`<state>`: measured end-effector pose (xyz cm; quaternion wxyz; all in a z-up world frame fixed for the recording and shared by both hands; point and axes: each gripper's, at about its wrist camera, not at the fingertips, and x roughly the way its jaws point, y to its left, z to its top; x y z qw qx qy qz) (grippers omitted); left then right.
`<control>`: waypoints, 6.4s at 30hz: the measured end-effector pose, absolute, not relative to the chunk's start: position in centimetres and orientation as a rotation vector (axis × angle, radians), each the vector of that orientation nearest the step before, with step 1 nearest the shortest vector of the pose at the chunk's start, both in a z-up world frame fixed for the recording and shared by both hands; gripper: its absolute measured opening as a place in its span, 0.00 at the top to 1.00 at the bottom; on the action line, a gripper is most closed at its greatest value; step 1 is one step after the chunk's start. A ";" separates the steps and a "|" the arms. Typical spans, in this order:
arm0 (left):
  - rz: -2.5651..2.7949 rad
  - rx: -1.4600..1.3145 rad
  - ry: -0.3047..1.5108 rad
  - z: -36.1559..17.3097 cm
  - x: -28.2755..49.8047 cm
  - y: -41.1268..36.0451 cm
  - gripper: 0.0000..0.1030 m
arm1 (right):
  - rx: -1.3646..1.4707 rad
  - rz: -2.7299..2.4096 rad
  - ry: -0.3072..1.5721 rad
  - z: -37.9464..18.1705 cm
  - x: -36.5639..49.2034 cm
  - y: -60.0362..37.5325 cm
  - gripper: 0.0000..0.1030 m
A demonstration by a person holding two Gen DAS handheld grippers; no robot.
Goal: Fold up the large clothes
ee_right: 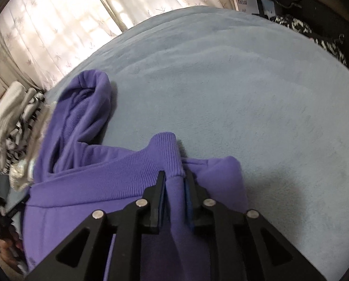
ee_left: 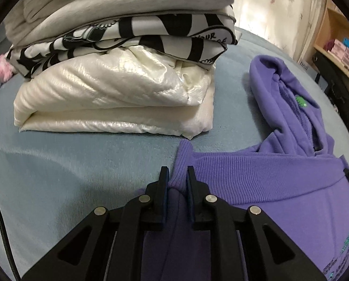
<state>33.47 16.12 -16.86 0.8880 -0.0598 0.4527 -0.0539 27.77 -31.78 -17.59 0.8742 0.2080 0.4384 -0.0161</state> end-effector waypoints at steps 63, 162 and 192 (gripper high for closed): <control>0.047 -0.068 0.943 -14.7 12.7 15.6 0.75 | 0.270 -0.107 0.944 -15.2 7.2 -30.9 0.96; -0.207 0.002 0.984 -7.5 43.8 2.8 0.97 | 0.309 0.125 0.836 -8.7 41.2 -23.5 0.92; -0.553 -0.347 1.032 -10.1 16.9 11.5 0.56 | 0.399 0.360 0.969 -13.8 9.6 -24.3 0.60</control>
